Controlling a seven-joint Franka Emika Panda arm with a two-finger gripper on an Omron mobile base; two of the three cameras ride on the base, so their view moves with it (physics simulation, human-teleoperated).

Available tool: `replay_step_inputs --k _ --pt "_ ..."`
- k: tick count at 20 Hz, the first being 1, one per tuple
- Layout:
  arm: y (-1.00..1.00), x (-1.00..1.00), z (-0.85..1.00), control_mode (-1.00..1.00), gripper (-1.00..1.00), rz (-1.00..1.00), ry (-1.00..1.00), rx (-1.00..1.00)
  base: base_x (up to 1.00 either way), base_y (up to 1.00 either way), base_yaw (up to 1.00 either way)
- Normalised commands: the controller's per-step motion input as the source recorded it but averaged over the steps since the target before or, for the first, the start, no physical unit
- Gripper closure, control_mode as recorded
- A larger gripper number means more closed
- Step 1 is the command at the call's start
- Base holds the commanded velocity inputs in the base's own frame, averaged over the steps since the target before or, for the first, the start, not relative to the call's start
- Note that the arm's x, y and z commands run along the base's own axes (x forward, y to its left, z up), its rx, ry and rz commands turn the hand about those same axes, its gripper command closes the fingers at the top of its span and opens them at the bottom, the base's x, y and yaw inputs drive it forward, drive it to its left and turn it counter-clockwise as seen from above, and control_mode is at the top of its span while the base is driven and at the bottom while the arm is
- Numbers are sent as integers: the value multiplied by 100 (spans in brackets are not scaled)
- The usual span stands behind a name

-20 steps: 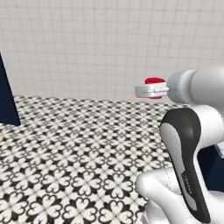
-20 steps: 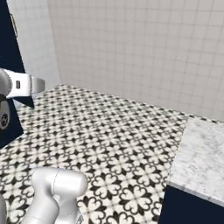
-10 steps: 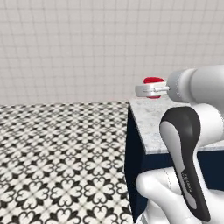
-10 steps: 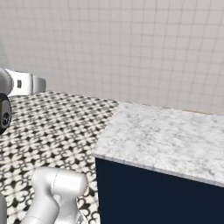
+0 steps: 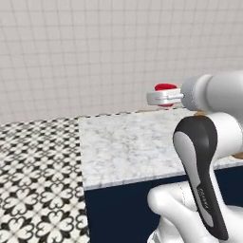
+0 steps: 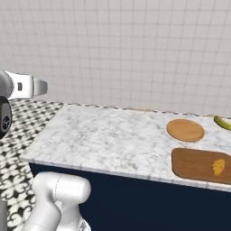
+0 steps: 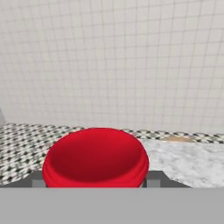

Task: From the different types of pastries on the counter, select a croissant and place it on the cutting board. Then retrieve a jar of jam from the cabinet and place it alongside the croissant on the cutting board.

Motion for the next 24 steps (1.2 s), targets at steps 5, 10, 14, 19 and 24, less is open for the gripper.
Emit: replay_step_inputs --k 5,10,14,19,24 --pt "0 0 0 100 100 0 0 0 51 -100 -23" --pt "0 0 0 100 100 0 0 0 12 -100 -22" --pt "0 0 0 100 100 0 0 0 0 -100 -16" --pt "0 0 0 100 100 0 0 0 8 -73 -2" --pt "0 0 0 100 100 0 0 0 0 -1 0"
